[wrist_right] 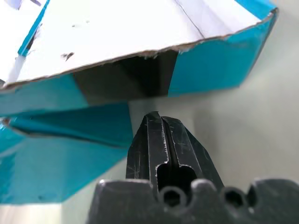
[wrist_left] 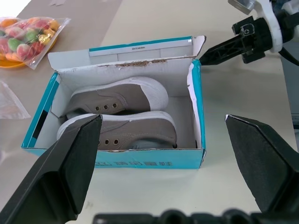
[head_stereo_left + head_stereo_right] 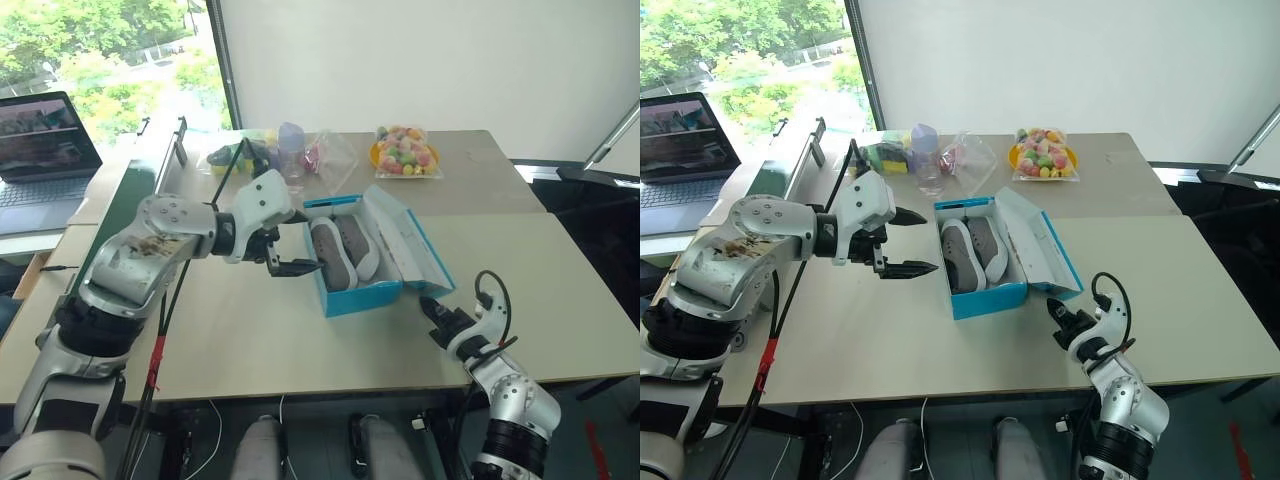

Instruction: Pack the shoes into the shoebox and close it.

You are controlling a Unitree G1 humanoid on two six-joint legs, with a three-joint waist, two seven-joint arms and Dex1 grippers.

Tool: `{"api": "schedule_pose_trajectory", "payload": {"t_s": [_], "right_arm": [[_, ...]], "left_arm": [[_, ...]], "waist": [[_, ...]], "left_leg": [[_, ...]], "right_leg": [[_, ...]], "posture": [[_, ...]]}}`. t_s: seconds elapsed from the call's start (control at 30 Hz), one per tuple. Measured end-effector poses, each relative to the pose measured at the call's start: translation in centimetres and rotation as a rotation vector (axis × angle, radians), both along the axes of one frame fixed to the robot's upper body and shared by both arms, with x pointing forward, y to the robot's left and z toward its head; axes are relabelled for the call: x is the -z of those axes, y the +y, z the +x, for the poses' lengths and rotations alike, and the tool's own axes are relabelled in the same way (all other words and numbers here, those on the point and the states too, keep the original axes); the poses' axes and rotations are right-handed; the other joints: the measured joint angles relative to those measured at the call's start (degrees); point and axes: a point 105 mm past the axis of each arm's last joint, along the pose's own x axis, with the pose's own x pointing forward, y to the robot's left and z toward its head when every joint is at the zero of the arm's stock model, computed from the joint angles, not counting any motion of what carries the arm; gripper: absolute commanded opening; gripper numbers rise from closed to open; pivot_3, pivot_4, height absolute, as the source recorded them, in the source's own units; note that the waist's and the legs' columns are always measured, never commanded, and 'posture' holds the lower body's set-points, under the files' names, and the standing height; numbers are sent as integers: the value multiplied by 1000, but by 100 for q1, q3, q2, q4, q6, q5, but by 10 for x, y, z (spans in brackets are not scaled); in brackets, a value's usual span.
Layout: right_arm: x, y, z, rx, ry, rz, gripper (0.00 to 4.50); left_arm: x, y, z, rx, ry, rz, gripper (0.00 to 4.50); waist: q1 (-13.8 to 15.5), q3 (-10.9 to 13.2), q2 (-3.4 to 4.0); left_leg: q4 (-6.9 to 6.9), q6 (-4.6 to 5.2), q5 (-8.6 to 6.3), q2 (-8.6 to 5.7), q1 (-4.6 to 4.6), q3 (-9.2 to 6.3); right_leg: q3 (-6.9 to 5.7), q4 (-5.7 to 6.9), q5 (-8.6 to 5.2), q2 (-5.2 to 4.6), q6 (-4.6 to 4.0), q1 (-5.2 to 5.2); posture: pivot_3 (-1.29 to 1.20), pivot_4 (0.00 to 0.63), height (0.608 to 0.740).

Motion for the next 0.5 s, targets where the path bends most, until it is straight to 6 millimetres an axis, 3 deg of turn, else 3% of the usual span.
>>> {"api": "schedule_pose_trajectory", "payload": {"t_s": [0.33,0.5], "right_arm": [[-5,-2,36,71,-102,163,9],[-12,-6,43,115,-173,274,9]], "left_arm": [[-3,2,-2,-25,-4,1,4500],[-4,2,-2,-26,-8,2,4500]], "waist": [[-123,-9,-17],[-167,-2,-5]], "left_leg": [[0,0,0,2,12,-2],[-16,0,-1,3,8,-6]], "right_leg": [[1,-9,0,2,0,7],[-3,-21,0,4,0,0]], "posture": [[0,150,740],[0,150,740]]}}
